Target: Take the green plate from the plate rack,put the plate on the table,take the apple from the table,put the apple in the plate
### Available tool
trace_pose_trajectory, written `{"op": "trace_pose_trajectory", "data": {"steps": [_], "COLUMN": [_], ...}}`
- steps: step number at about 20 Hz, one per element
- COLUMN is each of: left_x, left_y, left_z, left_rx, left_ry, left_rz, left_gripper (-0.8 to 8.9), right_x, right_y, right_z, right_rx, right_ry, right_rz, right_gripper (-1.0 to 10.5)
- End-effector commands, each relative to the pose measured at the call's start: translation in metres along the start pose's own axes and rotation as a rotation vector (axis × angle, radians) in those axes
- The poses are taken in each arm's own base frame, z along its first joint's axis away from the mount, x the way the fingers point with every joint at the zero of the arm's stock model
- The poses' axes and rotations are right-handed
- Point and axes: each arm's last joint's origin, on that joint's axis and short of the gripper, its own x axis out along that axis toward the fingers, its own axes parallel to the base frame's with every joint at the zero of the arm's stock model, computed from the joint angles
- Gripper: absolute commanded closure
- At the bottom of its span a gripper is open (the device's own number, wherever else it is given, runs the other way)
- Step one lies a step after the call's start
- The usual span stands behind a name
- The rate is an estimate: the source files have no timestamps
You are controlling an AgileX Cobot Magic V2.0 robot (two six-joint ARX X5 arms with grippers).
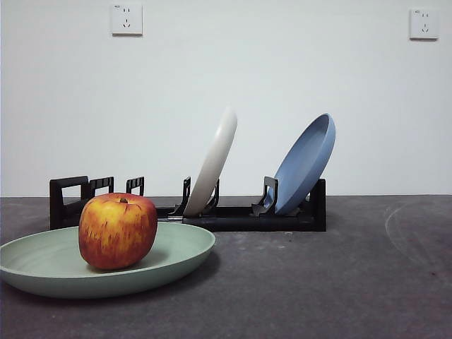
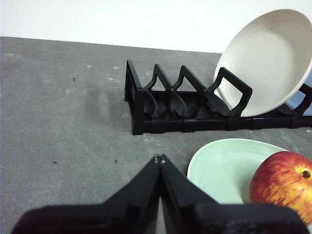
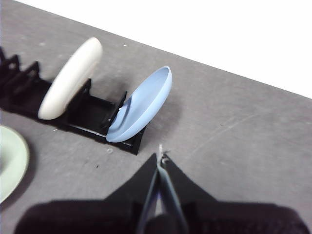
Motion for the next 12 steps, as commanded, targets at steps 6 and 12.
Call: {"op": "trace_pose_trajectory", "data": {"steps": [6, 12], "left_x": [0.001, 0.001], "left_y": [0.001, 0.001], "left_z": [-0.002, -0.002], "left_rx": [0.004, 0.004], "left_ry": [0.000, 0.000], "left_rz": [0.006, 0.006], "left_gripper": [8.17, 8.17], "right_x": [0.074, 0.071], "right_y": [-0.011, -0.019], "right_z": [-0.110, -0.168], "right_rx": [0.169, 0.255], "right_ry": [-0.105, -0.134], "right_rz": [0.219, 0.049], "right_gripper": [9.5, 9.5]}}
